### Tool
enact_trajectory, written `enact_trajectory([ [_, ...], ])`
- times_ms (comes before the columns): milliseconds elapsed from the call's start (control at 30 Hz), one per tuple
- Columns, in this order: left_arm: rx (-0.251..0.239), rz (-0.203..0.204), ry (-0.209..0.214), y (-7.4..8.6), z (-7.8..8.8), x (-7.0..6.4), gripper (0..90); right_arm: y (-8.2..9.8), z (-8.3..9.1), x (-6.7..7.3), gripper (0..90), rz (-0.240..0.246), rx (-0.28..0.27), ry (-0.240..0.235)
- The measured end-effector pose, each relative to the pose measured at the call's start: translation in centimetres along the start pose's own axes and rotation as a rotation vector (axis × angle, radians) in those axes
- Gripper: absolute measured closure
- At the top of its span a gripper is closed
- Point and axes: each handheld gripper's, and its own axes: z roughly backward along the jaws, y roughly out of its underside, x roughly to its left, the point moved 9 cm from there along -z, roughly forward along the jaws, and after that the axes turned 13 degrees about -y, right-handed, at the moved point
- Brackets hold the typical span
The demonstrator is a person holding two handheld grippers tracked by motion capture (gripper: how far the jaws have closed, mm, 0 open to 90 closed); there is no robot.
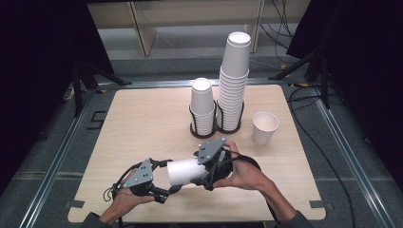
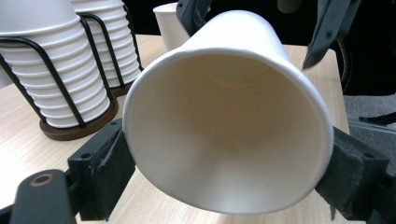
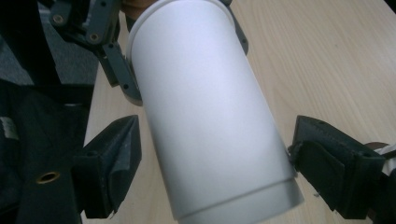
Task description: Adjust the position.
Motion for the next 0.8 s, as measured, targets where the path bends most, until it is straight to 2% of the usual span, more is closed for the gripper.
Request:
enact_trajectory([
  [33, 0.008, -0.003, -0.002, 0.1, 0.0, 0.0, 14.4, 0.0, -0.3, 0.0, 17.1, 0.003, 0.013, 0.004],
  [67, 0.023, -0.015, -0.005, 0.2, 0.1, 0.0, 14.4, 0.2, -0.5, 0.3, 16.5, -0.03, 0.022, 0.004],
  [100, 0.021, -0.008, -0.001, 0.1, 0.1, -0.1, 14.4, 0.1, -0.8, 0.1, 16.0, 0.004, 0.026, -0.006],
  [167, 0.016, -0.005, 0.004, 0.1, 0.0, -0.2, 14.4, 0.3, -1.1, 0.1, 16.0, 0.014, 0.046, -0.007],
  [300, 0.02, -0.007, 0.015, 0.1, 0.0, -0.4, 14.6, 0.4, -1.6, 0.1, 16.0, 0.023, 0.055, -0.014],
  [333, 0.0, 0.0, 0.025, -0.1, -0.1, -0.5, 14.7, 0.4, -1.7, 0.1, 15.7, 0.027, 0.058, -0.012],
  [433, 0.007, -0.011, 0.035, -0.2, 0.2, -0.7, 15.0, 0.7, -2.3, 0.4, 15.6, 0.016, 0.072, -0.031],
  [467, -0.017, -0.004, 0.05, -0.3, 0.1, -0.9, 15.0, 0.8, -2.4, 0.4, 15.6, 0.015, 0.078, -0.035],
  [533, -0.003, -0.013, 0.049, -0.3, 0.3, -0.9, 15.0, 0.8, -2.6, 0.6, 16.5, 0.025, 0.076, -0.051],
  [600, -0.017, -0.014, 0.058, -0.4, 0.2, -1.0, 15.1, 0.8, -2.6, 0.7, 18.3, 0.033, 0.084, -0.058],
  [667, -0.007, -0.02, 0.056, -0.3, 0.3, -1.0, 15.2, 1.0, -2.7, 0.7, 19.2, 0.036, 0.093, -0.065],
  [767, -0.014, -0.022, 0.062, -0.4, 0.4, -1.0, 15.7, 1.0, -2.7, 0.9, 20.8, 0.048, 0.09, -0.078],
  [800, -0.031, -0.019, 0.069, -0.5, 0.3, -1.1, 15.8, 1.0, -2.6, 0.9, 21.6, 0.057, 0.091, -0.08],
])
